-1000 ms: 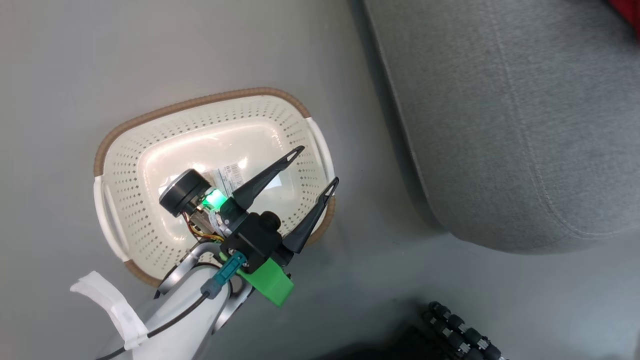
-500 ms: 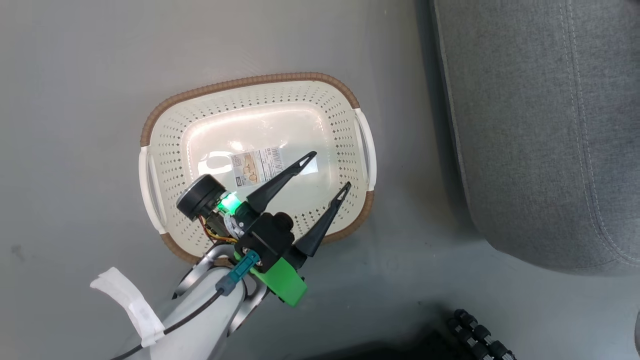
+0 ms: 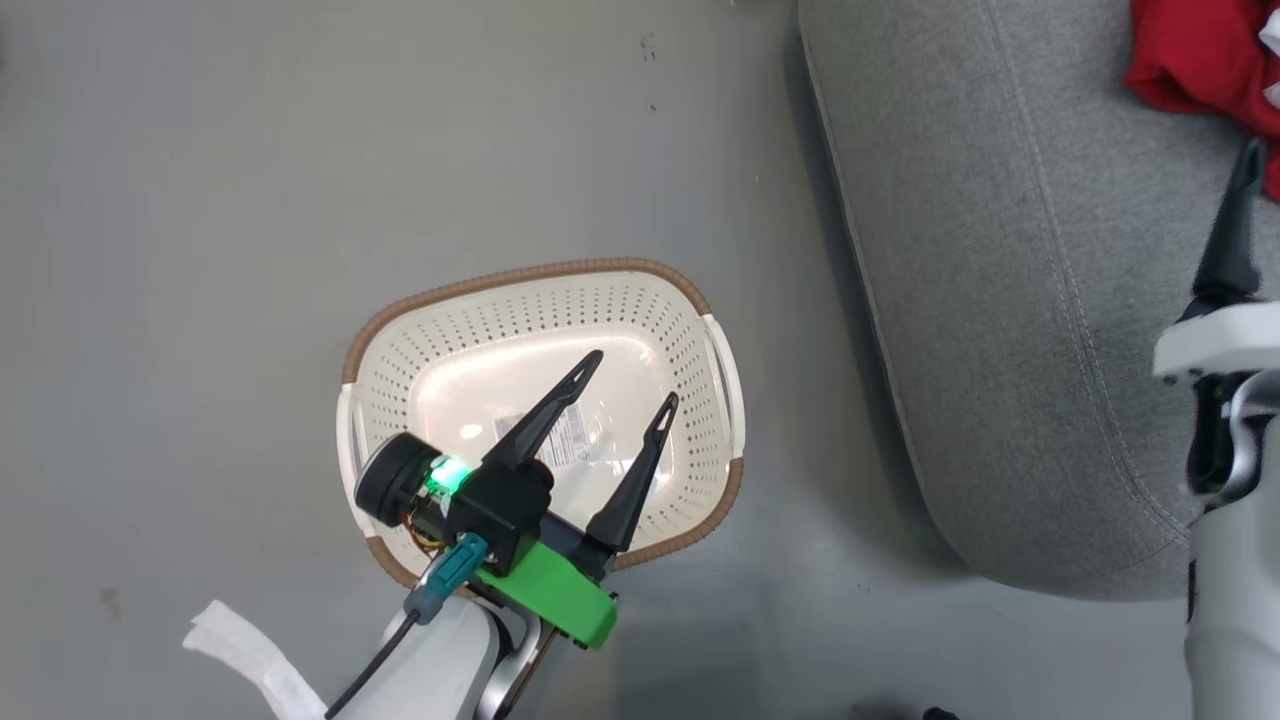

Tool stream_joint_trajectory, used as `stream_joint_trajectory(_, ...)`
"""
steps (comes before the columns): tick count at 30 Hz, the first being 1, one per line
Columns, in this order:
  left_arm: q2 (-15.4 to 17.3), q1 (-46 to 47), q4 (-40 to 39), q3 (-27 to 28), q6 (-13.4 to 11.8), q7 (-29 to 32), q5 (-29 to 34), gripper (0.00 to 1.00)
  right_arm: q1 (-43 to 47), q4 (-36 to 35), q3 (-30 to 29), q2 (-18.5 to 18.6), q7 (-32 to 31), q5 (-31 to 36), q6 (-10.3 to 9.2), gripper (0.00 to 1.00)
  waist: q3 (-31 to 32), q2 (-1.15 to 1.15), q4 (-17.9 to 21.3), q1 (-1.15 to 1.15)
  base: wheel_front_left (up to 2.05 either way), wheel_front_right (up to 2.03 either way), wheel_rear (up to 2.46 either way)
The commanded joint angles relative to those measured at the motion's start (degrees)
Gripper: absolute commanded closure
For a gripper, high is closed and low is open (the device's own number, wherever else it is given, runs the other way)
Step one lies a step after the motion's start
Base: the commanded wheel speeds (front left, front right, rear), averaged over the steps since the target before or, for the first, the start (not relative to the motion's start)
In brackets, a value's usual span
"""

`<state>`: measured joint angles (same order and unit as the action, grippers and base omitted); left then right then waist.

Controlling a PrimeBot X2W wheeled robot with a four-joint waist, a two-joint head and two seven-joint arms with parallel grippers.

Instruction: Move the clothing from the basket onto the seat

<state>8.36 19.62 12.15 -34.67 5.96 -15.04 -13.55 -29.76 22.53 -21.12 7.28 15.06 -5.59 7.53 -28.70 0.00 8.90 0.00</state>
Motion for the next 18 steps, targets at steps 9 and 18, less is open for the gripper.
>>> stream_joint_trajectory(9, -3.8, -10.2, -0.1, 12.2, -1.3, -0.1, -2.4, 0.00, 14.9, -2.9, 16.4, -3.3, 0.2, -2.9, -0.08, 0.00, 16.2, 0.00, -6.2, 0.00, 0.00, 0.00, 0.00)
stream_joint_trajectory(18, -5.4, -18.6, -1.7, 25.0, -6.1, -0.1, -1.3, 0.00, 23.4, -8.6, 26.9, -4.3, 0.2, -5.0, -0.08, 0.00, 23.6, 0.00, -9.2, 0.00, 0.00, 0.00, 0.00)
